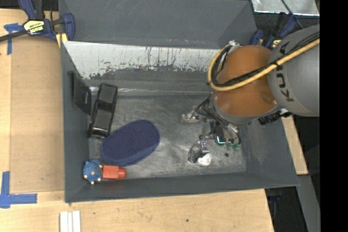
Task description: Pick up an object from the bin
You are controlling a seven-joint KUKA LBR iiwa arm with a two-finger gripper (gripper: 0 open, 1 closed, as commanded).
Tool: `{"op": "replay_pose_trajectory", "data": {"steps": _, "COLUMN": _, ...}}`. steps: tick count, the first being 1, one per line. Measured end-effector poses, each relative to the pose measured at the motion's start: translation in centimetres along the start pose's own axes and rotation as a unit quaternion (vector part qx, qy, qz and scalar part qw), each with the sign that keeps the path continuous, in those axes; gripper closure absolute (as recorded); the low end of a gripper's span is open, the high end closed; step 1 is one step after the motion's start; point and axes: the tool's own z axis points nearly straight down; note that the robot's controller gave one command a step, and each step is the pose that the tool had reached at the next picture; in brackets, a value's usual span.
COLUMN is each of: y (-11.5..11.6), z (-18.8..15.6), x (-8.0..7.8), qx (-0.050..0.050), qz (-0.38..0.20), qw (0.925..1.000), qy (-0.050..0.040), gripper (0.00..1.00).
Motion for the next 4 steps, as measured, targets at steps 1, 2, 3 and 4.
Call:
{"op": "replay_pose_trajectory", "data": {"steps": 1, "y": 5.9, "z": 6.2, "x": 0.6, "qx": 0.002, "qz": -0.125, "qw": 0.9921, "qy": -0.0048, "gripper": 0.00}}
{"op": "replay_pose_trajectory", "data": {"steps": 2, "y": 12.7, "z": 3.5, "x": -3.3, "qx": -0.001, "qz": -0.142, "qw": 0.9898, "qy": -0.0067, "gripper": 0.00}}
{"op": "replay_pose_trajectory", "data": {"steps": 3, "y": 18.1, "z": 4.3, "x": -5.7, "qx": 0.008, "qz": -0.124, "qw": 0.9922, "qy": 0.0070, "gripper": 0.00}}
{"op": "replay_pose_trajectory", "data": {"steps": 4, "y": 18.0, "z": 4.2, "x": -5.8, "qx": 0.006, "qz": -0.123, "qw": 0.9923, "qy": 0.0050, "gripper": 1.00}}
